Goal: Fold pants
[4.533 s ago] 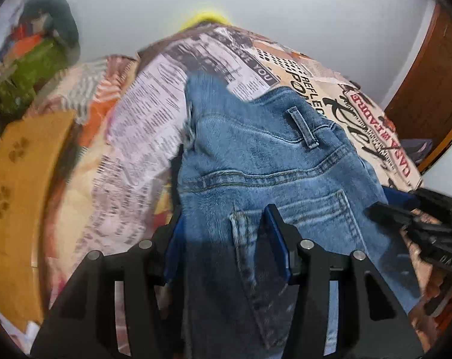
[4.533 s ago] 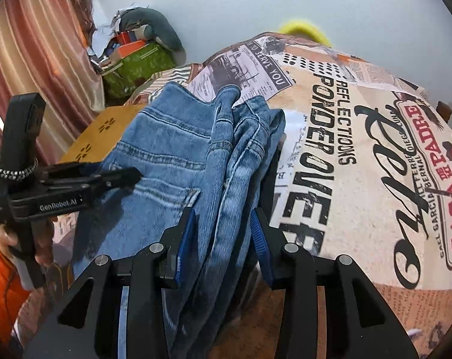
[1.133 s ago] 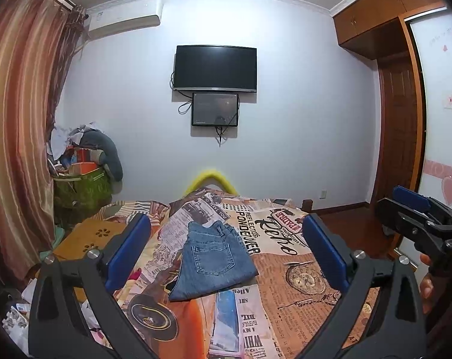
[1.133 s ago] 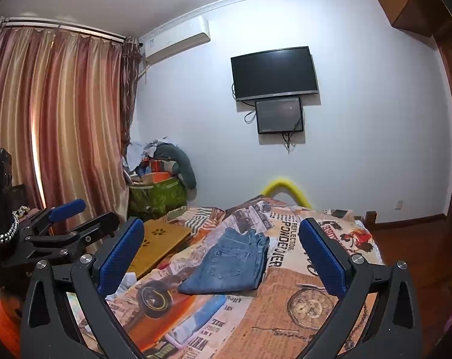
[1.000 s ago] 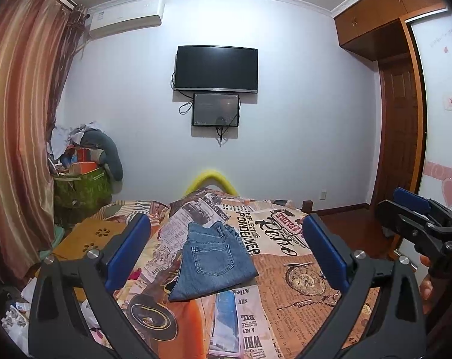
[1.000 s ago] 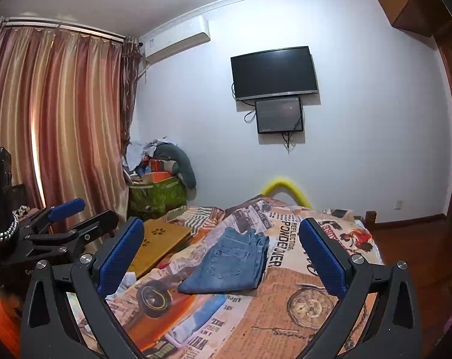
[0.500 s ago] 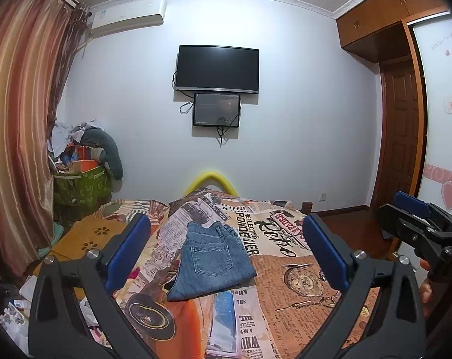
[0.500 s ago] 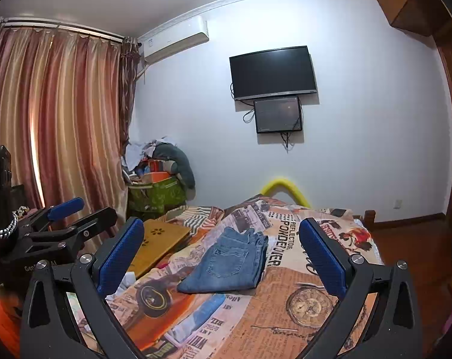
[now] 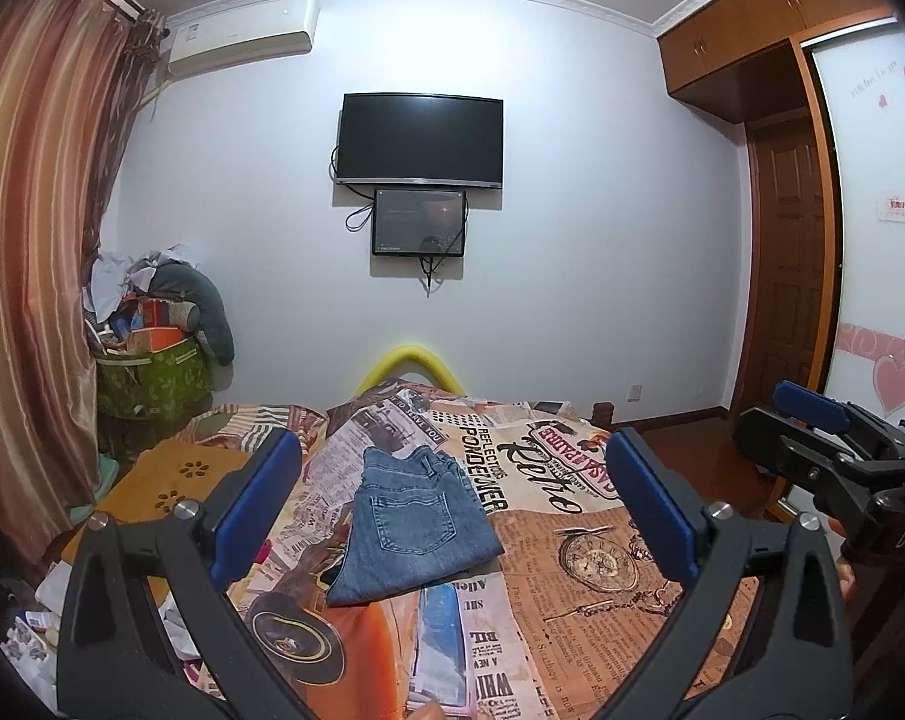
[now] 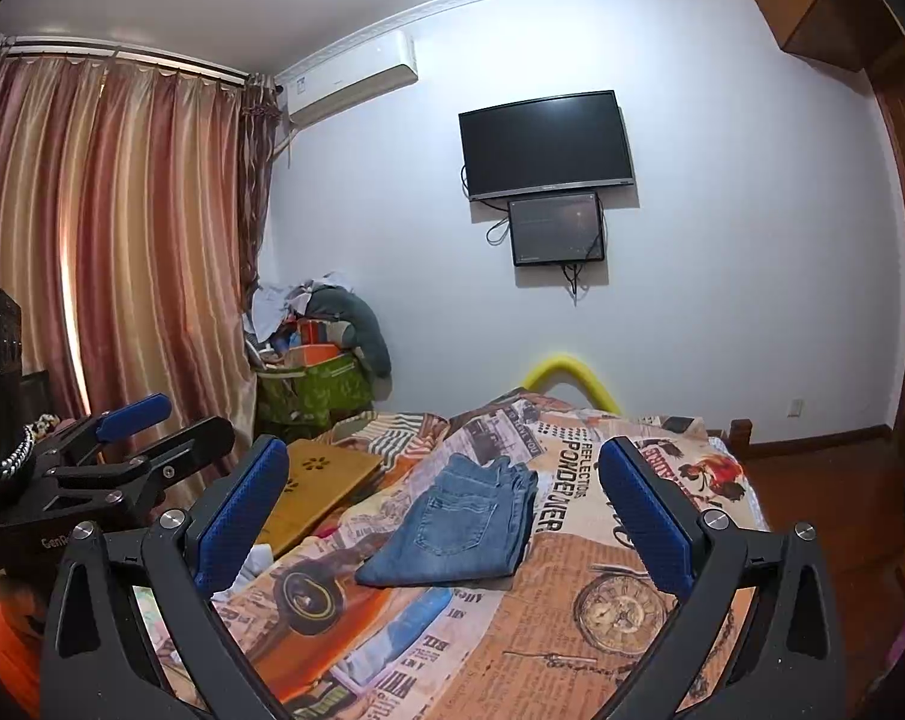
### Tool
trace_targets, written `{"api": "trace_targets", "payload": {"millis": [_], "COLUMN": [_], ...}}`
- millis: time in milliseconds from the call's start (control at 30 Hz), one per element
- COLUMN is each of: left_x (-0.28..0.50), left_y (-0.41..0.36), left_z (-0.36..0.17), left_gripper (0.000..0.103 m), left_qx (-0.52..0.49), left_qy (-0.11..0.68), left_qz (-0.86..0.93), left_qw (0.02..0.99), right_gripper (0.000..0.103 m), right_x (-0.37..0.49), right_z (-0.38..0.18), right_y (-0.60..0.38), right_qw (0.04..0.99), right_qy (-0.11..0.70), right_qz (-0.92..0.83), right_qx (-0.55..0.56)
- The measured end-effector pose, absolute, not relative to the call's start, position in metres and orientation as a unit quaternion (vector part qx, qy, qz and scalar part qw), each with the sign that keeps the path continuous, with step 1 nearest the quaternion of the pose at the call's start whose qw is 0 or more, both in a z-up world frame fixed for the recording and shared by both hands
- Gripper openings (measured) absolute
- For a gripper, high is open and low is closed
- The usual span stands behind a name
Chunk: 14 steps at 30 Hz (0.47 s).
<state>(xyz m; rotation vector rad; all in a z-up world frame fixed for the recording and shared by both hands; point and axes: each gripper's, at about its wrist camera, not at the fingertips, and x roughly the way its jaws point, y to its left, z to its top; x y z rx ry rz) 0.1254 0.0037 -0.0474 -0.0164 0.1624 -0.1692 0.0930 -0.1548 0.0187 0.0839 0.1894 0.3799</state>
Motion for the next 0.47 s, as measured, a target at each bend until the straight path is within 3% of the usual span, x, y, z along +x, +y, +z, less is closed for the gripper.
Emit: {"api": "trace_targets", "payload": {"millis": [467], "left_x": [0.1263], "left_y": [0.0051], "left_z": [-0.0457], "left_gripper": [0.102], "left_qx": [-0.010], "left_qy": [0.085], "left_qz": [-0.086], "left_qw": [0.993], "right_gripper": [0.103], "right_x": [0.0928], "right_z": [0.0137], "right_y": [-0.1575], "right_qw": [0.976], "right_qy": [0.098], "right_qz": [0.190], "right_qx": [0.045]}}
